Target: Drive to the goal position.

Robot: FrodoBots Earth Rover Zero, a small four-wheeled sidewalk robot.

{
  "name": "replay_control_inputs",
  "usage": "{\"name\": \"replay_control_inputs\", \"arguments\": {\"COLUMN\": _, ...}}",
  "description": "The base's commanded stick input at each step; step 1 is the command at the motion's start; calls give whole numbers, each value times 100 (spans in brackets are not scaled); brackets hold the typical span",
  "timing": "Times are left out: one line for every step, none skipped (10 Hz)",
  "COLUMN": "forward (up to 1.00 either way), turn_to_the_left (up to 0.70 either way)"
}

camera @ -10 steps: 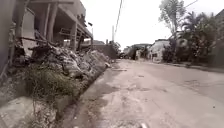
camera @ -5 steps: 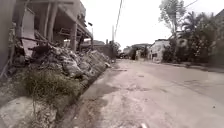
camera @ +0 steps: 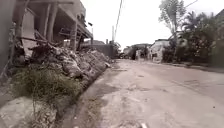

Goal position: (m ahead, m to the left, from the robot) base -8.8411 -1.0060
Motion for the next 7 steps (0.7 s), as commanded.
{"name": "replay_control_inputs", "arguments": {"forward": 6, "turn_to_the_left": 0}}
{"name": "replay_control_inputs", "arguments": {"forward": 6, "turn_to_the_left": 0}}
{"name": "replay_control_inputs", "arguments": {"forward": 6, "turn_to_the_left": 0}}
{"name": "replay_control_inputs", "arguments": {"forward": 6, "turn_to_the_left": 0}}
{"name": "replay_control_inputs", "arguments": {"forward": 6, "turn_to_the_left": 0}}
{"name": "replay_control_inputs", "arguments": {"forward": 6, "turn_to_the_left": 0}}
{"name": "replay_control_inputs", "arguments": {"forward": 6, "turn_to_the_left": 0}}
